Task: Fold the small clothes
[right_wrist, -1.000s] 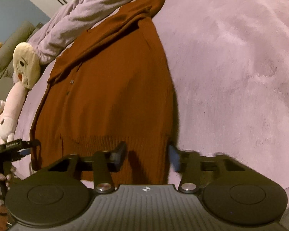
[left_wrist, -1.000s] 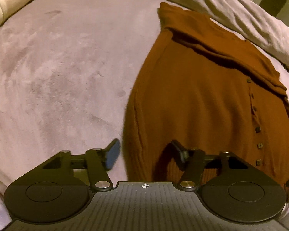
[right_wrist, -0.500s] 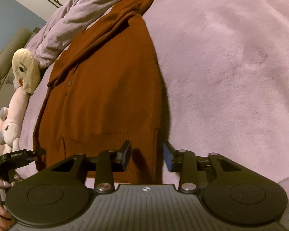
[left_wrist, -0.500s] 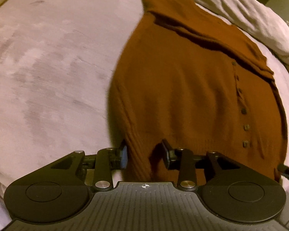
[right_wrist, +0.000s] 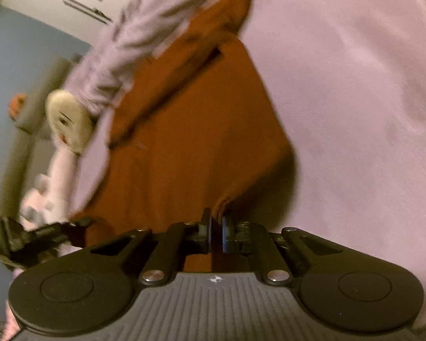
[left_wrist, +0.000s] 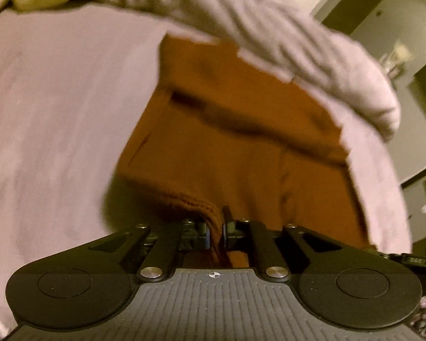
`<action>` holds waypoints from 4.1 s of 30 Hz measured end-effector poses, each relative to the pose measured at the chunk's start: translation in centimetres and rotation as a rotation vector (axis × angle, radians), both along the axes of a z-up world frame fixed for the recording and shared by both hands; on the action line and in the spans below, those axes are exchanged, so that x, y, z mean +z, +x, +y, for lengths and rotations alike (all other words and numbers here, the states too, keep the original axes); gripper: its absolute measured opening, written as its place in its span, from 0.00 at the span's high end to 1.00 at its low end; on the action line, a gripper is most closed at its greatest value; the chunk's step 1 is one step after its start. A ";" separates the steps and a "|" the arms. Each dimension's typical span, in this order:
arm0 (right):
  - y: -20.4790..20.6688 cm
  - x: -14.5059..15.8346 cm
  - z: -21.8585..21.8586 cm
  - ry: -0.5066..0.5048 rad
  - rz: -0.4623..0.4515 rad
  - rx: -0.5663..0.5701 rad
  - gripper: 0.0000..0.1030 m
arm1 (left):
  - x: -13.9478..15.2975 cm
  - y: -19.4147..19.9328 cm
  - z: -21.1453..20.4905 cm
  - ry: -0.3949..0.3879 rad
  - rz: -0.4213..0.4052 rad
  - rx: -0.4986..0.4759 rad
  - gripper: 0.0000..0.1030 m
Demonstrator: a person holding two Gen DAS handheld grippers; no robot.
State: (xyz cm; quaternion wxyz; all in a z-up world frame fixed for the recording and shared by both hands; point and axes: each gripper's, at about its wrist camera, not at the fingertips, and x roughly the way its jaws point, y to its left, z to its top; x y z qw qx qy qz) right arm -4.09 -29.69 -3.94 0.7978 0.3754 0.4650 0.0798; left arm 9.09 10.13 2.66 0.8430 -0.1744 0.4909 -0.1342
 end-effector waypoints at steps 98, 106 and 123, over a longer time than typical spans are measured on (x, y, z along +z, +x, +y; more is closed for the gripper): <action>31.5 2.5 1.3 -0.989 -0.318 -0.021 0.94 | -4.0 27.2 -4.9 0.521 -0.282 0.163 0.90; 29.7 2.1 -0.4 -0.966 -0.266 -0.125 0.78 | -4.7 24.7 -2.0 0.470 -0.254 0.270 0.42; 11.5 -1.5 -3.9 -0.105 -0.200 -0.270 0.45 | -9.3 12.7 0.7 0.060 -0.112 0.280 0.23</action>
